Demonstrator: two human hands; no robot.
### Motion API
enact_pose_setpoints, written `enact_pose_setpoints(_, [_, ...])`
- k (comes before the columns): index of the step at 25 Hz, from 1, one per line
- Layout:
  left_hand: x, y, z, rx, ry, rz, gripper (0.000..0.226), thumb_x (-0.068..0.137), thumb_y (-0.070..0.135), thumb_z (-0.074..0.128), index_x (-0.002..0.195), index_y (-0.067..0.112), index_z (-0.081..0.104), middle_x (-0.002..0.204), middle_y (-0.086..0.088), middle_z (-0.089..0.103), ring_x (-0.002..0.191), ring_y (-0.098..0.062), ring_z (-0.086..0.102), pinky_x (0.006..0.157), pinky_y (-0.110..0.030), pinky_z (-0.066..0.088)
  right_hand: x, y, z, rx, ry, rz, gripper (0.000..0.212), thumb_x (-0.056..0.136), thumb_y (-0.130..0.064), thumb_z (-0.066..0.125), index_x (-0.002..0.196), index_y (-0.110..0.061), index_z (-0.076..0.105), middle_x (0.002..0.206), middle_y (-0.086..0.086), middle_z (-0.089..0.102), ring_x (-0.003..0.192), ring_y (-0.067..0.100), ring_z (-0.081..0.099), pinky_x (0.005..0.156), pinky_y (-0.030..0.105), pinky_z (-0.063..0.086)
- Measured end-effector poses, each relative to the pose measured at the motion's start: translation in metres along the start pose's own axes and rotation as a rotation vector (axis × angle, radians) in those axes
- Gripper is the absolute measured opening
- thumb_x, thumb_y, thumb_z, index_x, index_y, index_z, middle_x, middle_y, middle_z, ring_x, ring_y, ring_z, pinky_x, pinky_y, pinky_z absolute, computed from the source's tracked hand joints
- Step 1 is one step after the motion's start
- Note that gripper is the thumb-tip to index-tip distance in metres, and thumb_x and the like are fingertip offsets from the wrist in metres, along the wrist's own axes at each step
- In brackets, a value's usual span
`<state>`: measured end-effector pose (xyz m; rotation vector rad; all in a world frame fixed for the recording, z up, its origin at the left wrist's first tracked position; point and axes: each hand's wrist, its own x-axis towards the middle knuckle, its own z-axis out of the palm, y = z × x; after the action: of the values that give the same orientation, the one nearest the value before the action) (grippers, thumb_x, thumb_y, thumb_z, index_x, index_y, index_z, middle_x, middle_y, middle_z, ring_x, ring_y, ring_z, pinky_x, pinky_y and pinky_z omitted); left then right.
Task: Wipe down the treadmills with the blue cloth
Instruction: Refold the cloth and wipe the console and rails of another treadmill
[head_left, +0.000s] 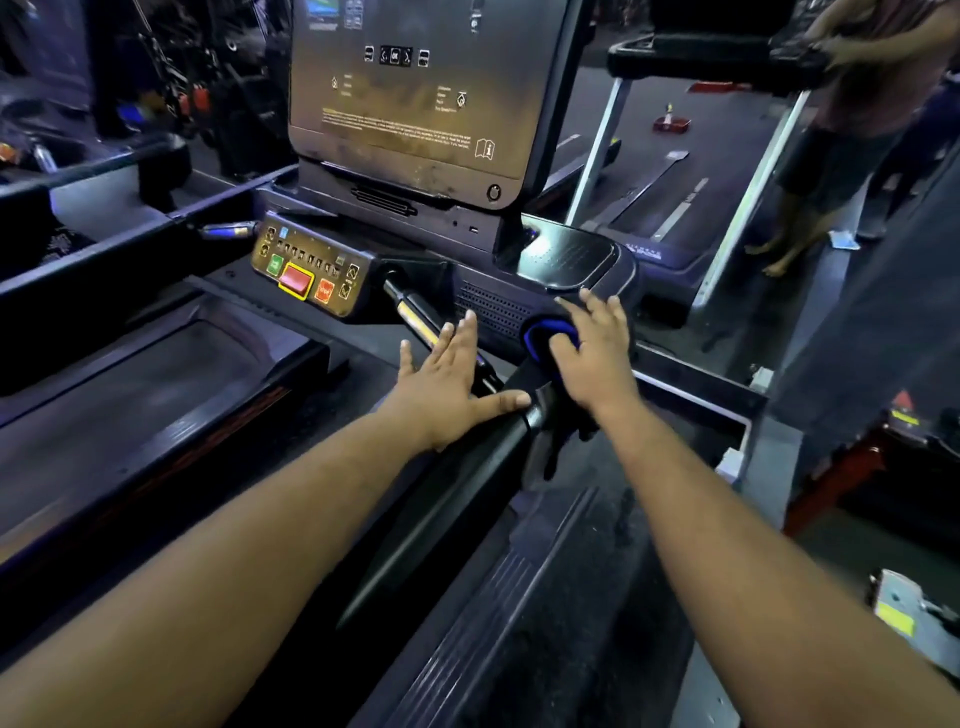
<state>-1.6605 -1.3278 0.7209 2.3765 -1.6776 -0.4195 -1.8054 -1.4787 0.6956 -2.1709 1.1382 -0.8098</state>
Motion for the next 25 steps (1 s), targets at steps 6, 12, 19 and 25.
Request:
enact_pose_setpoints(6, [-0.056,-0.011,-0.002,0.141,0.112,0.056,0.104,0.081,0.085,0.023,0.153,0.025,-0.023,0.165,0.008,-0.015,0.151,-0.009,-0.013,0.119,-0.060,-0.009,-0.096,-0.034,0.026,0.083,0.033,-0.075,0.075,0.074,-0.052,0.029,0.141,-0.026,0.052,0.158,0.000,0.035,0.151,0.023,0.012,0.119,0.058,0.021])
enact_pose_setpoints(12, [-0.155,-0.041,-0.005,0.128,0.001,0.037,0.099,0.078,0.084,0.012,0.155,0.029,-0.017,0.164,0.013,-0.016,0.151,-0.005,-0.009,0.121,-0.056,-0.006,-0.179,-0.077,0.053,0.111,0.090,-0.097,0.071,0.077,-0.048,0.031,0.140,-0.024,0.054,0.155,0.000,0.040,0.151,0.024,0.017,0.121,0.051,0.021])
enact_pose_setpoints(19, [-0.306,-0.089,0.010,-0.058,0.001,-0.040,0.098,0.076,0.082,0.014,0.156,0.030,-0.010,0.166,0.012,-0.006,0.152,-0.009,0.002,0.122,-0.052,-0.001,-0.308,-0.151,0.090,0.148,0.094,-0.114,0.072,0.077,-0.047,0.030,0.139,-0.021,0.055,0.153,0.004,0.043,0.149,0.027,0.020,0.121,0.042,0.017])
enact_pose_setpoints(25, [-0.419,-0.126,0.020,-0.119,0.056,-0.128,0.108,0.070,0.094,0.015,0.157,0.030,0.015,0.163,0.005,0.023,0.148,-0.018,0.027,0.119,-0.057,0.016,-0.435,-0.219,0.113,0.027,-0.030,-0.132,0.072,0.083,-0.065,0.023,0.145,-0.034,0.044,0.159,-0.008,0.030,0.150,0.018,0.013,0.111,0.050,0.028])
